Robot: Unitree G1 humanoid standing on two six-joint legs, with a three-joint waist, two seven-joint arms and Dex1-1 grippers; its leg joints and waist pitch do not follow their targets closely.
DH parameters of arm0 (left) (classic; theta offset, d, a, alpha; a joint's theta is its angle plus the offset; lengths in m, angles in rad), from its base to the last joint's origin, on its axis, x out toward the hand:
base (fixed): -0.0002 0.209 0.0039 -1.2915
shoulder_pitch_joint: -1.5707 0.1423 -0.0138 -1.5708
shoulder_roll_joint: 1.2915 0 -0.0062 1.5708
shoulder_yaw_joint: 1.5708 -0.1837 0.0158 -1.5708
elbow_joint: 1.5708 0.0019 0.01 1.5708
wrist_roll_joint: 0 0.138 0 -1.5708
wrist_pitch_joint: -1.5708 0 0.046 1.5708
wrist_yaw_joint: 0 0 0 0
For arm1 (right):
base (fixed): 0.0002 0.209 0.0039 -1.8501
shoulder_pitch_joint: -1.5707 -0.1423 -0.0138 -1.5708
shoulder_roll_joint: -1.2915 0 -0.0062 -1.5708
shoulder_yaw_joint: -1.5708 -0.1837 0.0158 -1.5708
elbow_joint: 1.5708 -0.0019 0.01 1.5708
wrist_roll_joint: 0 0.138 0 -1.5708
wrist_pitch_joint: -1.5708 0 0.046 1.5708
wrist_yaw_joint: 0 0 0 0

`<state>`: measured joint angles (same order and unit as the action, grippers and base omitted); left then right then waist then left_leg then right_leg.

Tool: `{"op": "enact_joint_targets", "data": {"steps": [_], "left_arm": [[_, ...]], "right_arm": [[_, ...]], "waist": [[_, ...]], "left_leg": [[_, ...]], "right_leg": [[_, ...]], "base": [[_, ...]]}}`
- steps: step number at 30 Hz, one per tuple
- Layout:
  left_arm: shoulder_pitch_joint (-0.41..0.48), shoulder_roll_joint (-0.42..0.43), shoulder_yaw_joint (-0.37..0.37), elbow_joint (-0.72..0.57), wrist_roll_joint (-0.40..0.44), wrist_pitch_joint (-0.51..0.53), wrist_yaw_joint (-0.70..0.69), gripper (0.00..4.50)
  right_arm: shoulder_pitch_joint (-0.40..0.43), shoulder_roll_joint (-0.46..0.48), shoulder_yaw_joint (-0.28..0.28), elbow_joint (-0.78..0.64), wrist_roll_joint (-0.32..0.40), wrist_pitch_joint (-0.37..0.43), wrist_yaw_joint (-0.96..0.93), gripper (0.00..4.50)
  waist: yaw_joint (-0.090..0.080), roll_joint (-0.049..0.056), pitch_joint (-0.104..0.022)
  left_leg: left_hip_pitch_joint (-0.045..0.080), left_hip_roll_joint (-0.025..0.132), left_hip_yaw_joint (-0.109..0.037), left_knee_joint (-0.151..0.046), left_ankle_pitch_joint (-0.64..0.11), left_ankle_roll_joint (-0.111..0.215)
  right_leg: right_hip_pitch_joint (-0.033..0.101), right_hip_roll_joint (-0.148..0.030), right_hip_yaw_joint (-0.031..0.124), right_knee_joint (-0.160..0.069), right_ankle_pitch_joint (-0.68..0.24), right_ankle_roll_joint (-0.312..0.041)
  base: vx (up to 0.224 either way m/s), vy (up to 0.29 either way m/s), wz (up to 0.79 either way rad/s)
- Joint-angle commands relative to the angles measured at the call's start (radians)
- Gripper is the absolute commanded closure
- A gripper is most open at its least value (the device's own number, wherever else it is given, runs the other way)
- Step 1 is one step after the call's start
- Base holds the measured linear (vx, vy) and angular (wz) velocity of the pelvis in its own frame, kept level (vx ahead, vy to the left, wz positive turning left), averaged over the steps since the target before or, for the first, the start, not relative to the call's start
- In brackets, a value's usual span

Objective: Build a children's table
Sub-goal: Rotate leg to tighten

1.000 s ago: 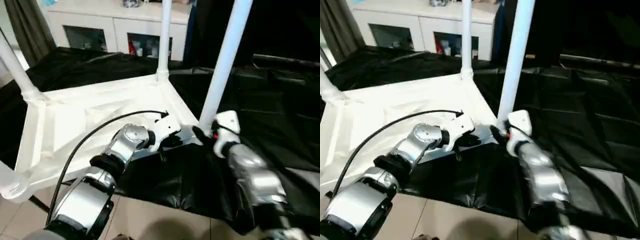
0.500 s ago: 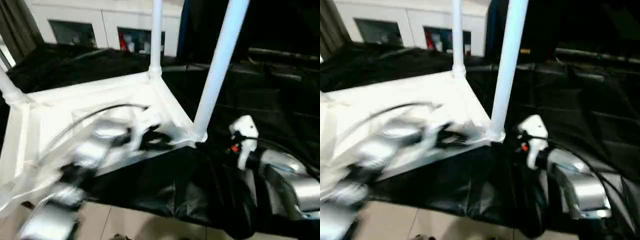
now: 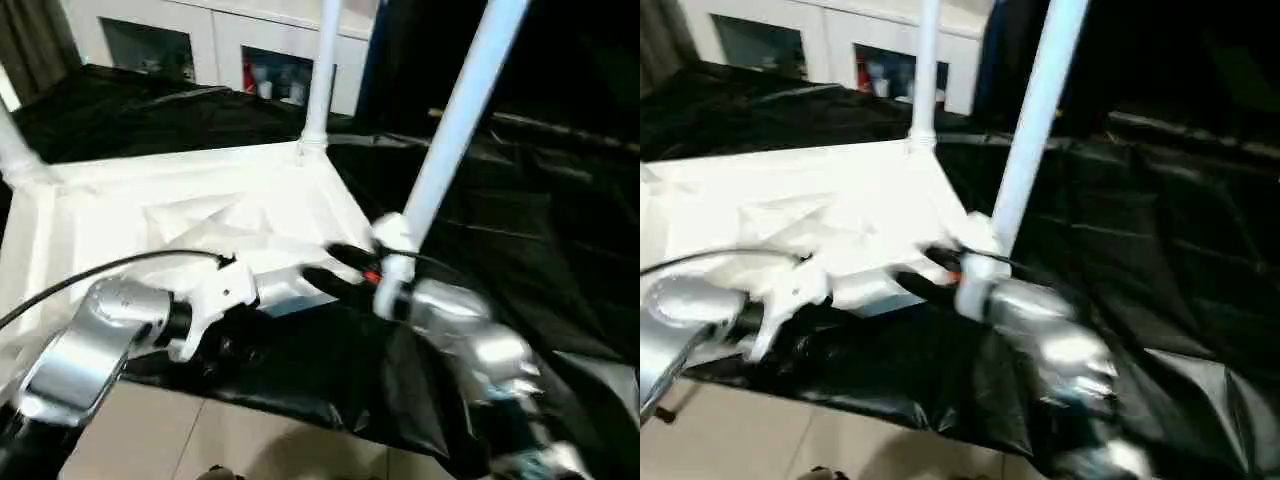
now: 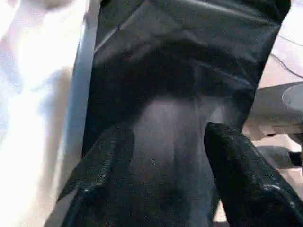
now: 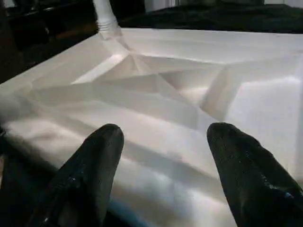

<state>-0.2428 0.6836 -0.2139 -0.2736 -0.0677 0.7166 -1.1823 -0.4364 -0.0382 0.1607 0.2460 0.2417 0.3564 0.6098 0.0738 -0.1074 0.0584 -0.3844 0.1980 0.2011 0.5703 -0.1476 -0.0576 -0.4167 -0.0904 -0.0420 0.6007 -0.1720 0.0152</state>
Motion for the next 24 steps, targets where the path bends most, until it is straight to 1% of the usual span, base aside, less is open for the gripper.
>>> {"op": "enact_joint_targets", "data": {"steps": [1,2,3,4,5,6,7,8,9,10,11,12,13,15,16,18,19,20,21,23,24], "left_arm": [[0.012,0.024,-0.008,-0.033,0.036,0.029,0.041,1.31],[0.017,0.033,-0.009,-0.037,0.044,0.034,0.05,1.31],[0.024,0.047,-0.011,-0.042,0.058,0.04,0.062,1.24],[0.027,0.059,-0.012,-0.043,0.064,0.043,0.063,1.17],[0.027,0.059,-0.012,-0.043,0.064,0.043,0.063,1.09],[0.032,0.086,-0.011,-0.052,0.073,0.055,0.076,1.0],[0.032,0.086,-0.011,-0.052,0.073,0.055,0.076,0.91],[0.033,0.095,-0.011,-0.054,0.077,0.057,0.081,0.84],[0.032,0.1,-0.008,-0.051,0.078,0.059,0.084,0.76],[0.032,0.105,-0.007,-0.052,0.075,0.062,0.09,0.67],[0.031,0.114,-0.007,-0.05,0.077,0.067,0.097,0.67],[0.031,0.119,-0.008,-0.047,0.08,0.067,0.101,0.48],[0.03,0.124,-0.009,-0.042,0.085,0.067,0.104,0.42],[0.03,0.127,-0.009,-0.039,0.087,0.066,0.105,0.34],[0.03,0.134,-0.011,-0.03,0.092,0.063,0.111,0.25],[0.03,0.141,-0.015,-0.023,0.097,0.062,0.117,0.03],[0.028,0.144,-0.015,-0.014,0.101,0.06,0.124,0.03],[0.025,0.147,-0.017,-0.003,0.109,0.054,0.131,0.03],[0.023,0.148,-0.02,0.005,0.116,0.048,0.137,0.03],[0.02,0.155,-0.027,0.017,0.123,0.04,0.146,0.03],[0.018,0.156,-0.028,0.019,0.123,0.039,0.147,0.03]], "right_arm": [[-0.028,0.017,-0.057,0.08,-0.015,-0.056,-0.087,1.31],[-0.042,0.032,-0.074,0.109,-0.016,-0.072,-0.123,1.31],[-0.065,0.052,-0.103,0.156,-0.016,-0.099,-0.181,1.31],[-0.081,0.062,-0.125,0.188,-0.011,-0.115,-0.216,1.31],[-0.081,0.062,-0.125,0.188,-0.011,-0.115,-0.216,1.31],[-0.13,0.071,-0.194,0.286,-0.002,-0.171,-0.311,1.31],[-0.13,0.071,-0.194,0.286,-0.002,-0.171,-0.311,1.31],[-0.149,0.07,-0.221,0.326,0.005,-0.195,-0.342,1.31],[-0.174,0.061,-0.257,0.376,0.015,-0.222,-0.39,1.31],[-0.194,0.054,-0.281,0.42,0.021,-0.248,-0.424,1.31],[-0.223,0.04,-0.322,0.479,0.034,-0.282,-0.473,1.31],[-0.235,0.035,-0.34,0.502,0.042,-0.295,-0.489,1.31],[-0.246,0.026,-0.362,0.526,0.053,-0.306,-0.511,1.31],[-0.252,0.022,-0.373,0.538,0.058,-0.31,-0.523,1.31],[-0.268,0.014,-0.407,0.576,0.073,-0.334,-0.55,1.31],[-0.285,-0.003,-0.438,0.625,0.074,-0.369,-0.588,1.31],[-0.295,-0.015,-0.459,0.657,0.082,-0.391,-0.599,1.31],[-0.302,-0.032,-0.475,0.683,0.087,-0.406,-0.616,1.31],[-0.307,-0.045,-0.486,0.702,0.091,-0.417,-0.63,1.31],[-0.323,-0.077,-0.502,0.755,0.092,-0.454,-0.643,1.31],[-0.328,-0.091,-0.508,0.773,0.092,-0.465,-0.65,1.31]], "waist": [[-0.002,0.023,-0.052],[-0.002,0.023,-0.052],[0.003,0.025,-0.053],[0.002,0.023,-0.054],[0.004,0.021,-0.056],[0.006,0.023,-0.055],[0.005,0.022,-0.057],[0.008,0.021,-0.057],[0.008,0.024,-0.056],[0.006,0.02,-0.057],[0.005,0.025,-0.057],[0.008,0.026,-0.055],[0.009,0.025,-0.056],[0.012,0.026,-0.056],[0.013,0.026,-0.057],[0.011,0.025,-0.059],[0.013,0.033,-0.06],[0.012,0.03,-0.059],[0.015,0.032,-0.059],[0.019,0.032,-0.058],[0.022,0.03,-0.057]], "left_leg": [[0.039,0.034,-0.026,-0.083,-0.449,-0.096],[0.039,0.032,-0.027,-0.083,-0.453,-0.098],[0.046,0.033,-0.024,-0.081,-0.459,-0.107],[0.043,0.031,-0.028,-0.082,-0.466,-0.113],[0.042,0.03,-0.027,-0.082,-0.464,-0.116],[0.046,0.029,-0.025,-0.08,-0.463,-0.119],[0.044,0.029,-0.026,-0.079,-0.466,-0.121],[0.044,0.028,-0.025,-0.078,-0.463,-0.121],[0.045,0.028,-0.024,-0.078,-0.465,-0.122],[0.041,0.026,-0.025,-0.076,-0.47,-0.121],[0.043,0.025,-0.024,-0.074,-0.476,-0.125],[0.047,0.024,-0.024,-0.07,-0.496,-0.124],[0.049,0.024,-0.023,-0.068,-0.505,-0.122],[0.05,0.023,-0.023,-0.068,-0.511,-0.119],[0.048,0.023,-0.024,-0.068,-0.508,-0.119],[0.042,0.024,-0.026,-0.069,-0.495,-0.121],[0.045,0.023,-0.026,-0.069,-0.499,-0.122],[0.047,0.023,-0.025,-0.066,-0.511,-0.123],[0.048,0.022,-0.025,-0.066,-0.514,-0.123],[0.057,0.022,-0.022,-0.062,-0.542,-0.123],[0.054,0.022,-0.023,-0.063,-0.547,-0.121]], "right_leg": [[0.012,-0.047,0.033,-0.073,-0.422,-0.128],[0.013,-0.044,0.033,-0.075,-0.431,-0.12],[0.005,-0.043,0.034,-0.076,-0.425,-0.11],[0.008,-0.044,0.033,-0.075,-0.426,-0.106],[0.011,-0.04,0.032,-0.073,-0.411,-0.102],[0.005,-0.039,0.033,-0.07,-0.393,-0.103],[0.006,-0.04,0.033,-0.069,-0.391,-0.105],[0.009,-0.038,0.032,-0.069,-0.383,-0.103],[0.006,-0.038,0.033,-0.068,-0.38,-0.104],[0.01,-0.037,0.032,-0.067,-0.385,-0.104],[0.005,-0.038,0.034,-0.067,-0.39,-0.105],[0.002,-0.037,0.034,-0.071,-0.412,-0.102],[-0.001,-0.037,0.034,-0.072,-0.422,-0.099],[-0.001,-0.036,0.033,-0.074,-0.431,-0.093],[0.0,-0.036,0.033,-0.071,-0.422,-0.095],[0.006,-0.035,0.031,-0.067,-0.41,-0.099],[0.005,-0.035,0.031,-0.067,-0.406,-0.1],[0.001,-0.032,0.03,-0.068,-0.406,-0.102],[0.001,-0.032,0.03,-0.069,-0.406,-0.102],[-0.007,-0.031,0.029,-0.073,-0.421,-0.099],[-0.004,-0.03,0.029,-0.073,-0.427,-0.098]], "base": [[0.0,0.0,0.0],[0.0,0.0,0.0],[0.0,0.0,0.0],[0.0,0.0,0.0],[0.0,0.0,0.0],[0.0,0.0,0.0],[0.0,0.0,0.0],[0.0,0.0,0.0],[0.0,0.0,0.0],[0.0,0.0,0.0],[0.0,0.0,0.0],[0.0,0.0,0.0],[0.0,0.0,0.0],[0.0,0.0,0.0],[0.0,0.0,0.0],[0.0,0.0,0.0],[0.0,0.0,0.0],[0.0,0.0,0.0],[0.0,0.0,0.0],[0.0,0.0,0.0],[0.0,0.0,0.0]]}}
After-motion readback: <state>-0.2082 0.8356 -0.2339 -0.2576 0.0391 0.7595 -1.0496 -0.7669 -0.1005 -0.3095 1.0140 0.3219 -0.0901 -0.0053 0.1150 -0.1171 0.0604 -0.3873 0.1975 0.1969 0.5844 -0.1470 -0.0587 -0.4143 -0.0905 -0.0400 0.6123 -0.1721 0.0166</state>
